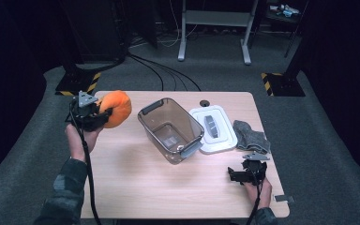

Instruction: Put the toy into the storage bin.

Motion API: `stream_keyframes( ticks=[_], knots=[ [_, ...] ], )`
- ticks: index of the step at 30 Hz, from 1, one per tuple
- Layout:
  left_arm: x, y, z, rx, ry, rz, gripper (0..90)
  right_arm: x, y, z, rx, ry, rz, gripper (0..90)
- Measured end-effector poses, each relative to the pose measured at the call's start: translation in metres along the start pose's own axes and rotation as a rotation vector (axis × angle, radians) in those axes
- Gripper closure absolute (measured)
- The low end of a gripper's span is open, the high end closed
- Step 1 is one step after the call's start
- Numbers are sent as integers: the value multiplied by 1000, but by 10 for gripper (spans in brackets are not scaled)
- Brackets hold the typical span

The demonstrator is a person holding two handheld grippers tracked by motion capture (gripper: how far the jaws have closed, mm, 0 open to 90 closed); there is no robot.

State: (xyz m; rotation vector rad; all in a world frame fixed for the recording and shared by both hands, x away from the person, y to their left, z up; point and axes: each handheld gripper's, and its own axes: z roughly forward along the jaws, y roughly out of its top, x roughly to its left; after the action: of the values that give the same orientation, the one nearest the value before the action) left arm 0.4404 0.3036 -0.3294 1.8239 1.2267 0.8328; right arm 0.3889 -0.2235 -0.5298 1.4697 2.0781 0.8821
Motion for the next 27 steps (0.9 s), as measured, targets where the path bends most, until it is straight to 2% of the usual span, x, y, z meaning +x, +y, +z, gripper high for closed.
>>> stream_keyframes(
  ticks=[9, 21, 27],
  knots=[
    [-8, 18, 2, -20, -16, 29, 653, 0, 0, 0, 0, 0, 0, 0],
    [-29, 38, 11, -37, -62, 60, 651, 0, 0, 0, 0, 0, -1, 0],
    [-40, 44, 18, -28, -92, 82, 650, 0, 0, 0, 0, 0, 0, 0]
  ],
)
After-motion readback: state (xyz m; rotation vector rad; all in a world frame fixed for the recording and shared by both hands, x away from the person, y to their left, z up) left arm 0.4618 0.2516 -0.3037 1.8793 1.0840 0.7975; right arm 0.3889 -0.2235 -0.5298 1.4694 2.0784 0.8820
